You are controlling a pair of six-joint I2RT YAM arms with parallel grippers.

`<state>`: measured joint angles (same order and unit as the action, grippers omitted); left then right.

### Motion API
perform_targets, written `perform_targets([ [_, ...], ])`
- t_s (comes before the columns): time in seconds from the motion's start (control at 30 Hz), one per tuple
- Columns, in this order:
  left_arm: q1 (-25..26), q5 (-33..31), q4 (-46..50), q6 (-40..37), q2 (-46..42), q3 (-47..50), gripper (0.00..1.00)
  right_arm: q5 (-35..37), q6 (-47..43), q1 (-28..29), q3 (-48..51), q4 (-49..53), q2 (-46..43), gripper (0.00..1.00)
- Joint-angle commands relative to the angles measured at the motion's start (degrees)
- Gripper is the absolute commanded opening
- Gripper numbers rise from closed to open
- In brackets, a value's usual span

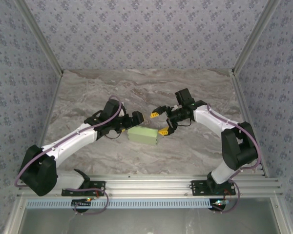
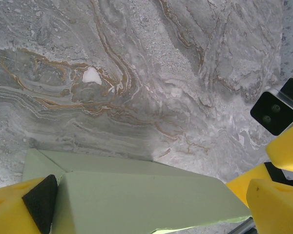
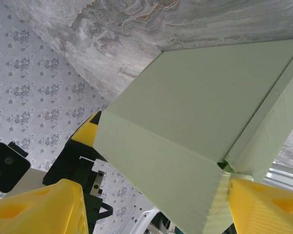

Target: Fold the paper box

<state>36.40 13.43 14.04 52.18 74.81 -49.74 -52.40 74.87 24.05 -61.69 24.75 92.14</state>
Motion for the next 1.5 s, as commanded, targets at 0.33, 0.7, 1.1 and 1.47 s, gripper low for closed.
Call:
perform_targets([
  [0.33, 1.74, 6.37, -1.37, 1.67, -0.39, -2.55, 0.99, -3.61, -4.93, -0.32, -6.15, 2.97, 2.23, 0.79],
  [0.7, 1.82, 2.07, 0.61, -4.30, -1.30, -0.87, 0.99, -0.13, -15.80, -2.93, -9.38, 12.65, 4.61, 0.76],
  [1.1, 2.57, -1.68, 0.47, -6.23, -7.56, 1.73, 0.99, 1.29, -16.72, -3.57, -8.35, 13.59, 4.73, 0.76],
  [1.47, 2.71, -8.09, 8.40, -9.61, -11.26, 3.99, 0.99, 5.95, -23.03, -4.24, -10.16, 21.65, 3.18, 0.77],
])
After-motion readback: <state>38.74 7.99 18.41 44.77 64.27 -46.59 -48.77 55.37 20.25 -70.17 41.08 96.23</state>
